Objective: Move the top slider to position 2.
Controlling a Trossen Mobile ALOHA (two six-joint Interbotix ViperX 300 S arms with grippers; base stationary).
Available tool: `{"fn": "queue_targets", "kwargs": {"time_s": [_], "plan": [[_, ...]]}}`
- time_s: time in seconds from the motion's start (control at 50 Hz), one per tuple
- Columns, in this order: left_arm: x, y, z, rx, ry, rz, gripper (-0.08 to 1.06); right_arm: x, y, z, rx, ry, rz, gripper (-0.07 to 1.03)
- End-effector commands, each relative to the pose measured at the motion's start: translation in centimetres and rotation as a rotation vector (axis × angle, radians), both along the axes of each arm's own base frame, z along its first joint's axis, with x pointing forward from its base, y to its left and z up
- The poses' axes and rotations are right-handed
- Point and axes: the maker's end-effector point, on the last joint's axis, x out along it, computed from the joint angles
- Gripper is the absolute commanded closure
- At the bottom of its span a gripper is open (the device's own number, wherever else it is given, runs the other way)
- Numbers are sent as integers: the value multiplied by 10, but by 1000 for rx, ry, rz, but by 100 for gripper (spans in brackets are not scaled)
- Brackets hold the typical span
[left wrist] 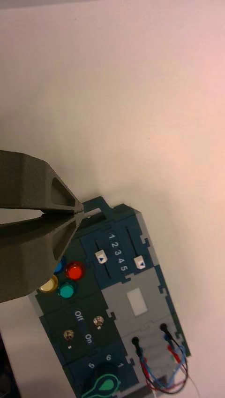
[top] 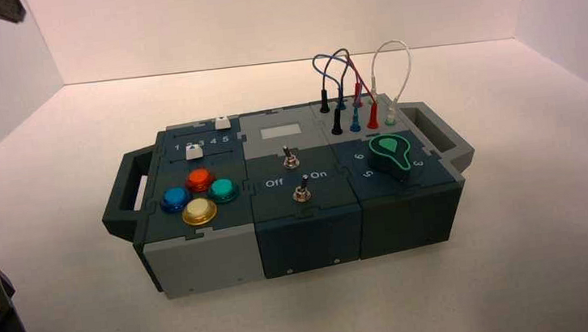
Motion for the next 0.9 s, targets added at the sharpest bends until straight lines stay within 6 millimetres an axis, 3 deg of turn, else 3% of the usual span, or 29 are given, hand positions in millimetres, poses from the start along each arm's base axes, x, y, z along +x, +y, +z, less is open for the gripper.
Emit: {"fn": "queue_targets", "kwargs": {"time_s": [0.02,0.58,0.9], "plan": [[11,-5,9,-2,-14,-13,101,4,14,8,22,-2,29,99],[26,-10,5,12,0,-27,101,16,103,-28,11,196,192,99],[35,-20,-8,29,53,-61,101,31,139,-56,10,295,204,99]]}}
